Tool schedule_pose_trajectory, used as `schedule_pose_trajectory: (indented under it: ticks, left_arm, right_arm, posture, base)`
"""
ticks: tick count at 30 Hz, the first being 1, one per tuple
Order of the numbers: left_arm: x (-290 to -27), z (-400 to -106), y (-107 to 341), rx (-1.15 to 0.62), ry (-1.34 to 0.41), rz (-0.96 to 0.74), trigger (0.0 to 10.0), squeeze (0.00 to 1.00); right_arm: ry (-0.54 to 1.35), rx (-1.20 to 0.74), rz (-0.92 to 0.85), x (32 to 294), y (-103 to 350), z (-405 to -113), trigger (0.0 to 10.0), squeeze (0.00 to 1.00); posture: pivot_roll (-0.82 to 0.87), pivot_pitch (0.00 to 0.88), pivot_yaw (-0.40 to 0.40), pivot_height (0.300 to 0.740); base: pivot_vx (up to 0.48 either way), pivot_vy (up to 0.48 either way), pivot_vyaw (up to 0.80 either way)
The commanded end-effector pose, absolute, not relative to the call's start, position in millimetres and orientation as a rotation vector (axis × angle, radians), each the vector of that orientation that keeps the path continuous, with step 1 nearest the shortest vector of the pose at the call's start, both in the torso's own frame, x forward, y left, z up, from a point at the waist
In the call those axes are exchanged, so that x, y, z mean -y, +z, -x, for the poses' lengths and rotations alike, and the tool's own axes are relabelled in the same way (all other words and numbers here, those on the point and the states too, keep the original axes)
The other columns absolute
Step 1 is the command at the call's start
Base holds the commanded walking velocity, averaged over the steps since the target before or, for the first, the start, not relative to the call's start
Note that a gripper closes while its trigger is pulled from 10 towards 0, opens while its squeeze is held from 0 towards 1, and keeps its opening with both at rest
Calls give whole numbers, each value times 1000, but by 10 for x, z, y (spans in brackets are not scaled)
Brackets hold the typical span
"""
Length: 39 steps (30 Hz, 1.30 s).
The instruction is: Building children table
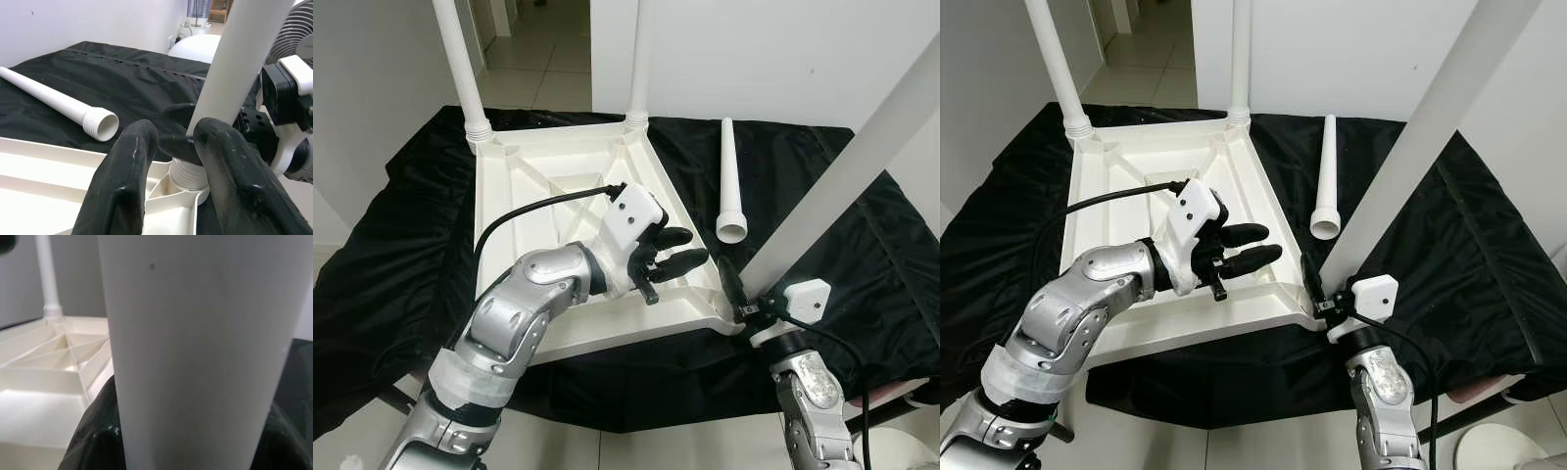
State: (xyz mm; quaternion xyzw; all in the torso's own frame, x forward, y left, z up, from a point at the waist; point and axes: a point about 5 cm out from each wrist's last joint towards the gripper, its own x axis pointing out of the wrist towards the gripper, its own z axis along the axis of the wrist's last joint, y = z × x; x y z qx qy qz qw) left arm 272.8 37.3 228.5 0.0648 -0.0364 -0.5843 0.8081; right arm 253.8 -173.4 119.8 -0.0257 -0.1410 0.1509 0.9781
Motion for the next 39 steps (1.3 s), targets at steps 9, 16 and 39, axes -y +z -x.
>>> schedule_pose_trajectory:
  ticks: [9, 16, 39]
  left_arm:
    - [-392, -2767, 2329, 95, -1193, -152, 10000, 0]
    - [-405, -2787, 2348, 101, -1186, -158, 10000, 0]
    - [-404, -2794, 2371, 105, -1195, -165, 10000, 0]
  right_arm:
    - [427, -4, 194, 1653, 809, -2567, 10000, 0]
    - [373, -34, 87, 1693, 777, -2593, 10000, 0]
    - [323, -159, -9, 1766, 779, -2718, 10000, 0]
  posture:
    - [-3, 58, 12, 740]
    - [-1, 56, 10, 740]
    - [1, 55, 24, 740]
  base:
    - [0, 0, 0]
    - [0, 0, 0]
    - [0, 0, 0]
